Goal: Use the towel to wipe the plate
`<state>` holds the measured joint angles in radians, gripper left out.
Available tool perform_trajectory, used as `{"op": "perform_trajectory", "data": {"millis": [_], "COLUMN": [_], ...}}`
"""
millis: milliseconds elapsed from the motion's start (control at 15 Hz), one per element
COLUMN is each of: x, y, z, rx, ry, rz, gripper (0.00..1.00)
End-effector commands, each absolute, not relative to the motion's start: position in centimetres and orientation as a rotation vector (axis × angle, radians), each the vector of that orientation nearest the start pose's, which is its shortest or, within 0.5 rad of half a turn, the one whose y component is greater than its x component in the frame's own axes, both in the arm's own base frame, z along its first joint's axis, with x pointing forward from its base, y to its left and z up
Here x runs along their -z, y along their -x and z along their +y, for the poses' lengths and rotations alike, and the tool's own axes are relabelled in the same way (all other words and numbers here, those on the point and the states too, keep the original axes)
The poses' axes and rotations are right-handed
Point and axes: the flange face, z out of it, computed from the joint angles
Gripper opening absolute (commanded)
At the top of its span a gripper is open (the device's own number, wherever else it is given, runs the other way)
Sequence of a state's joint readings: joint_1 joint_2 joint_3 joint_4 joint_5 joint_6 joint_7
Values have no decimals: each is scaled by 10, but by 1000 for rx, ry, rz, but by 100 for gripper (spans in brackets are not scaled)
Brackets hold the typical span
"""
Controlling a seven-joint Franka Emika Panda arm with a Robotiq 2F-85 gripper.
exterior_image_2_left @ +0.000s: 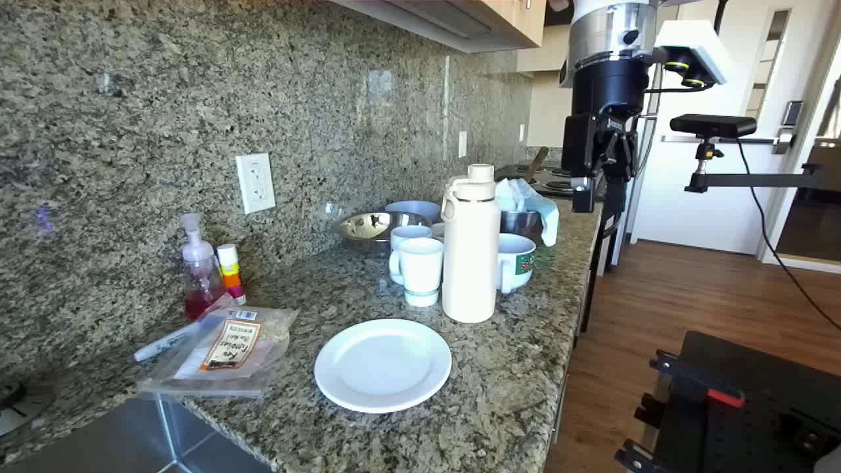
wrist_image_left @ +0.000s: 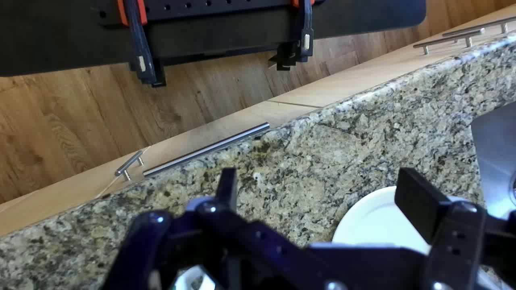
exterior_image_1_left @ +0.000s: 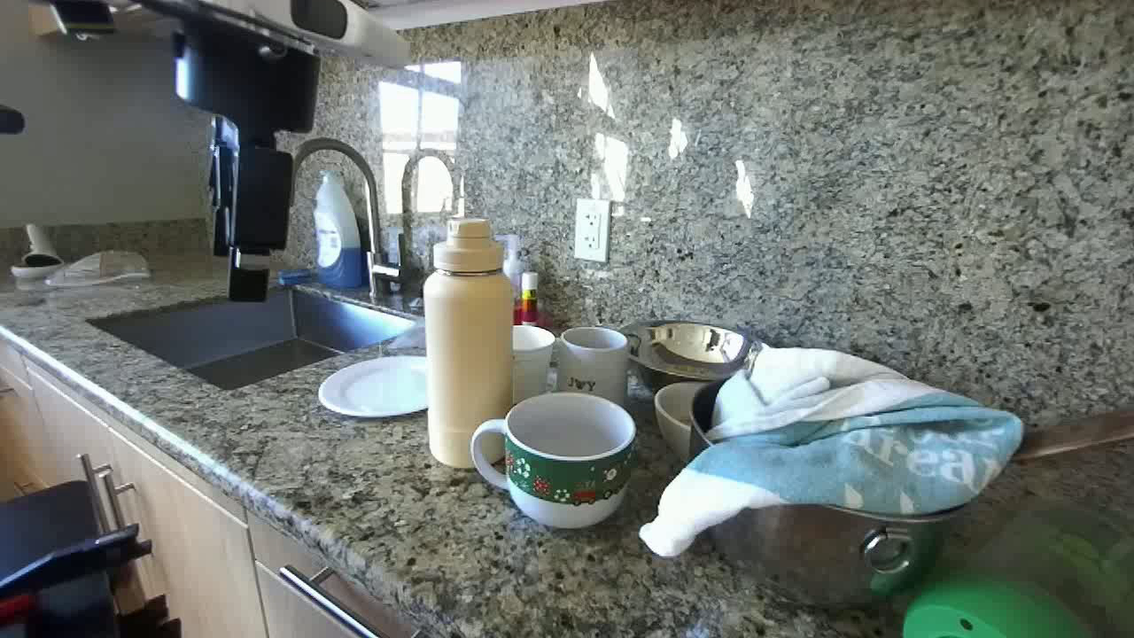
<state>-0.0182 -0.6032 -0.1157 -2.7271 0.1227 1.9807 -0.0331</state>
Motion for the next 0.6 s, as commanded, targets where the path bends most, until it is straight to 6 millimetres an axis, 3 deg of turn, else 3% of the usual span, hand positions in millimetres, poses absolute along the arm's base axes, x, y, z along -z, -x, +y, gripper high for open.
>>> {"op": "perform_trajectory", "data": {"millis": [0, 333, 533], "x": [-390, -390, -385], "y": [-329, -329, -345], "z": [-34, -34, -44], "rx": [-201, -201, -159], "ry": [2944, 2944, 2961], "rz": [196, 196, 224], "gripper": [100, 100, 100]}}
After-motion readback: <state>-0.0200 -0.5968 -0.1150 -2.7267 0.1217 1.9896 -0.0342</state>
